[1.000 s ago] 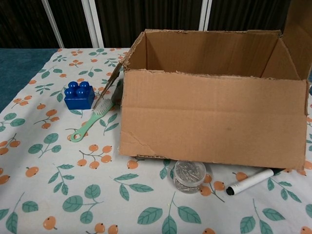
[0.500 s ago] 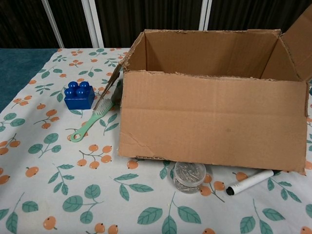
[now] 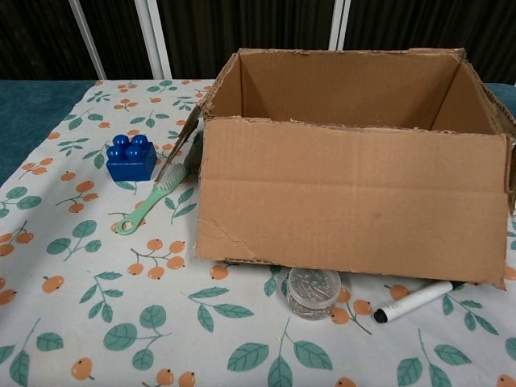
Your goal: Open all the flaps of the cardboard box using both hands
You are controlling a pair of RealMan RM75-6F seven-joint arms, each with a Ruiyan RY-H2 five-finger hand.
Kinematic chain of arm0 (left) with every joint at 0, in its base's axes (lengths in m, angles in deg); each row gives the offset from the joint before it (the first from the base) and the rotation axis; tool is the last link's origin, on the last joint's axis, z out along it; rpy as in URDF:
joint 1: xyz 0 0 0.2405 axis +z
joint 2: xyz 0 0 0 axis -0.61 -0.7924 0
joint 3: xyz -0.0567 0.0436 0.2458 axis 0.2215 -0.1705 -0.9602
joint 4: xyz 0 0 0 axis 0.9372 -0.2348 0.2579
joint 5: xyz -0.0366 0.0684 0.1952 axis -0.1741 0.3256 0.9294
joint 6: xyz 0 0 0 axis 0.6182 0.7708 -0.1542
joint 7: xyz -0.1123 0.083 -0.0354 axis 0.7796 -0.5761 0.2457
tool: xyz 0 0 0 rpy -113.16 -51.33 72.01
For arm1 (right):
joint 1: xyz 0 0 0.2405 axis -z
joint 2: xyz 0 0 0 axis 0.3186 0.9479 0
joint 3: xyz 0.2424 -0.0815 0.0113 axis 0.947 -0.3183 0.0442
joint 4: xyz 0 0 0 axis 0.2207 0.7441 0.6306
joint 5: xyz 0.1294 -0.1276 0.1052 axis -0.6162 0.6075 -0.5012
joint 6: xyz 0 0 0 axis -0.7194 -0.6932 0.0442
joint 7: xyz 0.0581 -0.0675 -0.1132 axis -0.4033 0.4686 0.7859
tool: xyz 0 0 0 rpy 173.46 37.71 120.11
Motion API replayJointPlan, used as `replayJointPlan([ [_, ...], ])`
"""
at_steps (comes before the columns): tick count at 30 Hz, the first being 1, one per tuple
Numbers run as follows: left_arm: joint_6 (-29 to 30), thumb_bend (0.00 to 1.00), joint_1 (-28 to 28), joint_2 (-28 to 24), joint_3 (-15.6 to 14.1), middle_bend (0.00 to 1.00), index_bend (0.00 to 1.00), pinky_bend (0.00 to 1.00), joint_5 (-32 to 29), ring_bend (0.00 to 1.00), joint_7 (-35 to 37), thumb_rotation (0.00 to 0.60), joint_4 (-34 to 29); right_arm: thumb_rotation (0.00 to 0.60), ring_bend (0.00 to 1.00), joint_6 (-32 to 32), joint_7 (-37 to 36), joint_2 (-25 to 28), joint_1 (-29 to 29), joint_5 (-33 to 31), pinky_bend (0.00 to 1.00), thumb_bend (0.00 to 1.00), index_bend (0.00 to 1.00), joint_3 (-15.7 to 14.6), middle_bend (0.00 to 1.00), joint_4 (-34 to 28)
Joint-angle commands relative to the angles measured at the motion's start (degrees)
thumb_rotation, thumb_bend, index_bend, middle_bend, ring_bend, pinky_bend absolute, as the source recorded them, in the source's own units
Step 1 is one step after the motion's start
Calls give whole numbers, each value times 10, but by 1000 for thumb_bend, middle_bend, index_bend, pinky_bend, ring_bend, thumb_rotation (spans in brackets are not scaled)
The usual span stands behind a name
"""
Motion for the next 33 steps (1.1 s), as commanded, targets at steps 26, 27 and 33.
replayJointPlan([
  [26, -16, 46, 7, 0, -10, 0, 0, 0, -37, 0, -129, 600, -10, 600, 0, -602, -316, -262, 421, -107, 225, 121, 0, -22, 0, -59],
  [27, -16, 46, 7, 1, -10, 0, 0, 0, -38, 0, -132, 600, -11, 600, 0, -611, -322, -268, 430, -99, 225, 120, 0, -25, 0, -50],
  [33, -10, 46, 7, 8, -7, 0, 0, 0, -36, 0, -138, 600, -16, 600, 0, -649, -339, -302, 456, -63, 225, 113, 0, -22, 0, 3],
])
